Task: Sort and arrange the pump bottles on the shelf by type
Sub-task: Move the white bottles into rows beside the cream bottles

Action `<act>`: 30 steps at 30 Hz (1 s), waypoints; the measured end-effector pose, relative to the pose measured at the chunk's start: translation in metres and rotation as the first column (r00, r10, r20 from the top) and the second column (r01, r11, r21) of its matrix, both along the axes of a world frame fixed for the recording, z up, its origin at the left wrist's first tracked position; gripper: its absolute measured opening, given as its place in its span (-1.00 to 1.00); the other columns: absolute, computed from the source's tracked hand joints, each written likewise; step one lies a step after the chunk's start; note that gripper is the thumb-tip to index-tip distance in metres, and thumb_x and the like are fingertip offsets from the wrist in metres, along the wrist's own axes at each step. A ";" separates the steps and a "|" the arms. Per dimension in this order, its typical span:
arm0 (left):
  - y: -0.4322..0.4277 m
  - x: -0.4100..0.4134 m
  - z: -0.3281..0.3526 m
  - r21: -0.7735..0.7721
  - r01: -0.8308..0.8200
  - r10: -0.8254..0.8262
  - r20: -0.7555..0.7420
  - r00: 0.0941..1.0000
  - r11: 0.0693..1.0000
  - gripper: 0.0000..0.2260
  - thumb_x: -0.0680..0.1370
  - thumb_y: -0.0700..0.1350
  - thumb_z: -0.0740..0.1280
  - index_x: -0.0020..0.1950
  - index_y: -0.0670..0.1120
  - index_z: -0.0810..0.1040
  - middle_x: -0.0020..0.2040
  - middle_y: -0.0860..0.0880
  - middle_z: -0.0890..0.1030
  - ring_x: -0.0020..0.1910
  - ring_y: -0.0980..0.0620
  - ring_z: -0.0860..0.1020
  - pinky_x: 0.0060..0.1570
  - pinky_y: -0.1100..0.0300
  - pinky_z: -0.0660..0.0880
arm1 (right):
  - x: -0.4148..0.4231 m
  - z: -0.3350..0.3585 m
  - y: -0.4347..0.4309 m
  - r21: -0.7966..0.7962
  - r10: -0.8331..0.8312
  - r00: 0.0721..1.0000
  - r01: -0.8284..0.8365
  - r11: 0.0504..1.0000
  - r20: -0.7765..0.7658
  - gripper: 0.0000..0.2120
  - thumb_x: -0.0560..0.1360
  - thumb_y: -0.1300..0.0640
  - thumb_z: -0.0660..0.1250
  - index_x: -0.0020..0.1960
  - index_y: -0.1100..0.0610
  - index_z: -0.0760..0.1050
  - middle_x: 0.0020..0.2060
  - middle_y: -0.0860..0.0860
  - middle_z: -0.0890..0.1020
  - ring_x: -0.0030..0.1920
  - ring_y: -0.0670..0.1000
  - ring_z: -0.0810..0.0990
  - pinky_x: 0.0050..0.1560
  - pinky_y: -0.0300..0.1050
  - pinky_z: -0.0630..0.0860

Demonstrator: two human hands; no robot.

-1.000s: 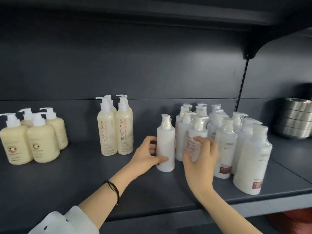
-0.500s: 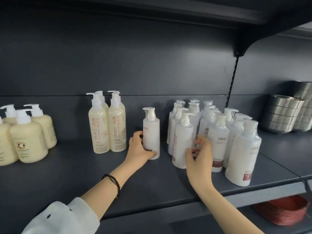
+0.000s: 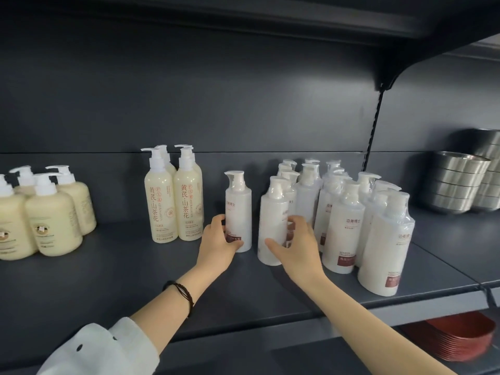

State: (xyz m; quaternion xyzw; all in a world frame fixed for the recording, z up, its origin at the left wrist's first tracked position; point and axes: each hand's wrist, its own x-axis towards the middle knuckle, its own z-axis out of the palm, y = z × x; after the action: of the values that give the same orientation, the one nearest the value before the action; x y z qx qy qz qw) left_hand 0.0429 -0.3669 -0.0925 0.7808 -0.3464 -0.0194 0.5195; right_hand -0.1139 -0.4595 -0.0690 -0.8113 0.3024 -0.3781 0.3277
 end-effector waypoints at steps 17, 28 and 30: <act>-0.024 0.025 0.003 0.031 -0.148 0.142 0.154 0.978 0.988 -0.64 0.52 -0.13 0.38 0.27 -0.12 0.38 0.11 -0.09 0.60 0.05 -0.05 0.58 -0.02 0.04 0.55 | 0.085 -0.001 0.000 -0.120 -0.102 0.988 0.088 0.989 -0.117 -0.33 0.47 -0.05 0.39 0.44 0.08 0.16 0.28 0.02 0.41 0.20 0.05 0.49 -0.01 -0.05 0.49; -0.043 0.044 0.004 0.097 -0.183 0.167 0.158 0.973 0.978 -0.69 0.56 -0.18 0.31 0.25 -0.15 0.29 0.09 -0.16 0.59 0.01 -0.13 0.59 -0.06 -0.02 0.54 | 0.124 -0.005 -0.017 -0.073 -0.173 0.982 0.167 0.983 -0.080 -0.49 0.49 0.06 0.38 0.34 0.14 0.26 0.14 0.07 0.55 0.08 0.10 0.58 -0.05 0.03 0.56; -0.046 0.046 0.003 0.061 -0.172 0.162 0.149 0.975 0.983 -0.70 0.56 -0.17 0.31 0.23 -0.17 0.30 0.07 -0.18 0.60 -0.02 -0.13 0.60 -0.08 -0.04 0.56 | 0.137 -0.004 -0.014 -0.017 -0.198 0.979 0.197 0.980 -0.051 -0.46 0.47 0.14 0.39 0.37 0.15 0.23 0.19 0.09 0.53 0.15 0.12 0.55 0.02 0.08 0.57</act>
State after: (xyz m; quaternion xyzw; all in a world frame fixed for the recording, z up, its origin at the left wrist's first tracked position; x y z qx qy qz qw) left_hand 0.0890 -0.4134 -0.0891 0.8251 -0.3151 0.0679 0.4639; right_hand 0.0229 -0.4739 -0.0726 -0.7889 0.3878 -0.3892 0.2754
